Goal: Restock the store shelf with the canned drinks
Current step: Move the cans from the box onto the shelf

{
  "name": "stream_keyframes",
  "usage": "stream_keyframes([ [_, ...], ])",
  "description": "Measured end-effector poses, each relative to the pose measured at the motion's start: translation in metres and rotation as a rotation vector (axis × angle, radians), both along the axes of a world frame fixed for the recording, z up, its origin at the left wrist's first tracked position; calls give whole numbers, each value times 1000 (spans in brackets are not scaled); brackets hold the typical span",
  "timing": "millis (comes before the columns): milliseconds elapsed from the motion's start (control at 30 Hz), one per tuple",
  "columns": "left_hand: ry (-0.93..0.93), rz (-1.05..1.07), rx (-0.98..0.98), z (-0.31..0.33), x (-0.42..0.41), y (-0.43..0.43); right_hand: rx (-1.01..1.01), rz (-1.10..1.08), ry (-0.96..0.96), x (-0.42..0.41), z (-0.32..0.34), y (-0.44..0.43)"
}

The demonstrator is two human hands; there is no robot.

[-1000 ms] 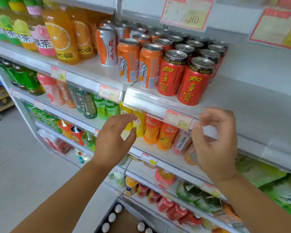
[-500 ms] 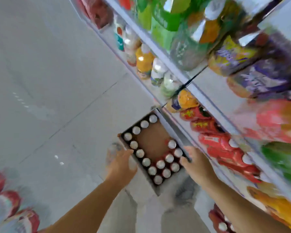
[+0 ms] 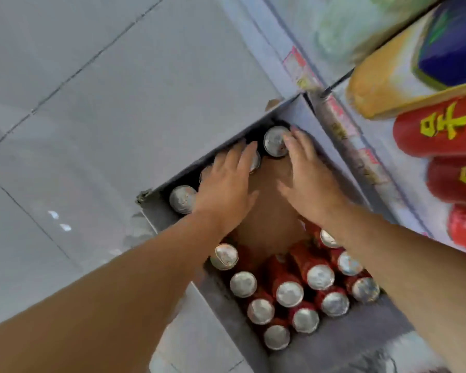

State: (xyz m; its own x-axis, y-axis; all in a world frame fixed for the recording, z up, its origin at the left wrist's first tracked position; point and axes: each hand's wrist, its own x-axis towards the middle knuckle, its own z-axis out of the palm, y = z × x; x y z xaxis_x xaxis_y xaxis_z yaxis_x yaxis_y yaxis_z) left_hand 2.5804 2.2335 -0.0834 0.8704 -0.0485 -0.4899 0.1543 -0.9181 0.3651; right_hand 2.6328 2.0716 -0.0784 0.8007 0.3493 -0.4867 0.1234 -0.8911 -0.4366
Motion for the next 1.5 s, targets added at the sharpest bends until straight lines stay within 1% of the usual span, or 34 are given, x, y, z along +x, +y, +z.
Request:
stream_keyframes([
  [67, -166, -48, 136, -24, 0, -7, -1, 36, -54, 6, -20, 3],
  [133, -335, -35, 254, -42, -3, -12, -27, 28, -133, 9, -35, 8],
  [200, -420, -4, 279, -50, -1, -13, -71, -15, -214, 12, -45, 15],
  [267, -451, -9, 258, -52, 2, -12, -102, -51, -274, 13, -53, 20],
  [367, -401, 5, 150, -48, -1, -9, -54, -71, -253, 9, -54, 13],
  [433, -319, 112, -24, -31, -3, -7, 18, -116, -204, 3, -39, 3],
  [533, -158, 321, -290, 20, -11, -1, 110, -222, -205, -12, 13, -10],
  [600, -123, 407, -391, 70, -17, 3, 176, -289, -198, -22, 63, -16],
  [667, -104, 454, -445, 125, -21, 7, 243, -376, -174, -29, 120, -20],
  [800, -130, 431, -504, 243, -13, 11, 354, -565, -193, -31, 248, -23],
  [867, -170, 400, -536, 318, -3, 11, 401, -595, -204, -28, 327, -20],
  [1000, -209, 394, -649, 494, 20, 14, 511, -558, -334, -21, 506, -12],
  [1100, -263, 416, -829, 623, 28, 18, 618, -568, -423, -27, 637, -13],
  [1200, -357, 302, -940, 729, 28, 17, 741, -585, -499, -46, 749, -23],
  [1300, -419, 176, -1094, 813, 27, -3, 865, -594, -584, -69, 831, -43],
  [1333, -437, 127, -1128, 835, 26, -13, 875, -602, -627, -77, 852, -51],
  [1433, -517, -2, -1215, 886, 26, -48, 880, -638, -822, -93, 905, -75],
  [1500, -568, -62, -1262, 912, 28, -73, 949, -732, -866, -102, 934, -96],
])
